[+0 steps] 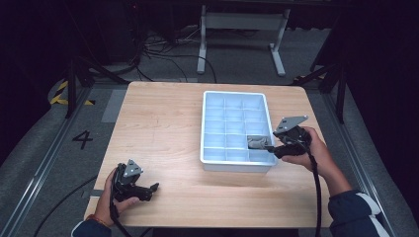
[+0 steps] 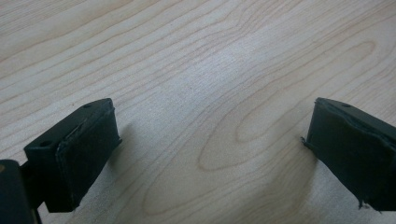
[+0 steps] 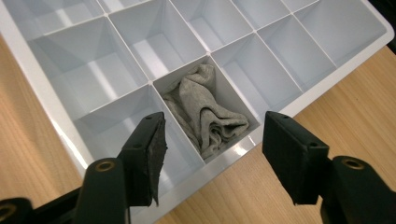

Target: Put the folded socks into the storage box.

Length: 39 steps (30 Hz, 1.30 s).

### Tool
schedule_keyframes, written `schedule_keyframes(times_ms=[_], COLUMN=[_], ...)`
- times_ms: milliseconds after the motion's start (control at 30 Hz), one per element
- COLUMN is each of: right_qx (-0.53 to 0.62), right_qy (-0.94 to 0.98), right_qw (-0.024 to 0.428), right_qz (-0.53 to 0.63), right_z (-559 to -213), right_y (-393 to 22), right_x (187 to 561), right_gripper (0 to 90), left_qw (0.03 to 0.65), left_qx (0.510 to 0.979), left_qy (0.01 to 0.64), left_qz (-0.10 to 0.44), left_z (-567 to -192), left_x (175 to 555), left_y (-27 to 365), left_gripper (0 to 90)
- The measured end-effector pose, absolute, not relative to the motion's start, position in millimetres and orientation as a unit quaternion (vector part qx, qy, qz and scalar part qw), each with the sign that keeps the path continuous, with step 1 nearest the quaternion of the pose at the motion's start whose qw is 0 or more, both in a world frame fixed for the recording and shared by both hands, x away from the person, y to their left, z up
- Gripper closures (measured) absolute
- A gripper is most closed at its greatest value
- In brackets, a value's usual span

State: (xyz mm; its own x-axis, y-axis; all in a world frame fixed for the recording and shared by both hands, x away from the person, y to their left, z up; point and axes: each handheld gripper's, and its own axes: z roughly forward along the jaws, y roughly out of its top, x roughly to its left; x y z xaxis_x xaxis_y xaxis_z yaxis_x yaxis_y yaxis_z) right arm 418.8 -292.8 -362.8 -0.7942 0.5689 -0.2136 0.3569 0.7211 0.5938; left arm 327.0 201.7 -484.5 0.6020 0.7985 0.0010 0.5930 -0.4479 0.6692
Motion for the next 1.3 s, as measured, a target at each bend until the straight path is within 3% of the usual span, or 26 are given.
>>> schedule_keyframes(times_ms=[433,833,1300], right_qx=[0.258,0.252,0.252], right_qy=[0.895,0.897,0.897], right_qw=[0.214,0.199,0.219], right_qz=[0.293,0.303,0.289], right_z=[-357.8,-369.7,-397.1], right_y=[-313.7,-336.5,-370.3], right_x=[394.0,372.7,350.7], right_gripper=[30.3,34.2,32.6], left_qw=[0.320,0.321,0.322], left_qx=[0.836,0.835,0.835], left_qy=[0.416,0.417,0.418], left_qz=[0.160,0.159,0.159], left_z=[-484.5,-484.6,-484.6], left_x=[327.1,327.0,326.8], left_y=[201.8,201.6,201.5], left_gripper=[2.6,2.7,2.7])
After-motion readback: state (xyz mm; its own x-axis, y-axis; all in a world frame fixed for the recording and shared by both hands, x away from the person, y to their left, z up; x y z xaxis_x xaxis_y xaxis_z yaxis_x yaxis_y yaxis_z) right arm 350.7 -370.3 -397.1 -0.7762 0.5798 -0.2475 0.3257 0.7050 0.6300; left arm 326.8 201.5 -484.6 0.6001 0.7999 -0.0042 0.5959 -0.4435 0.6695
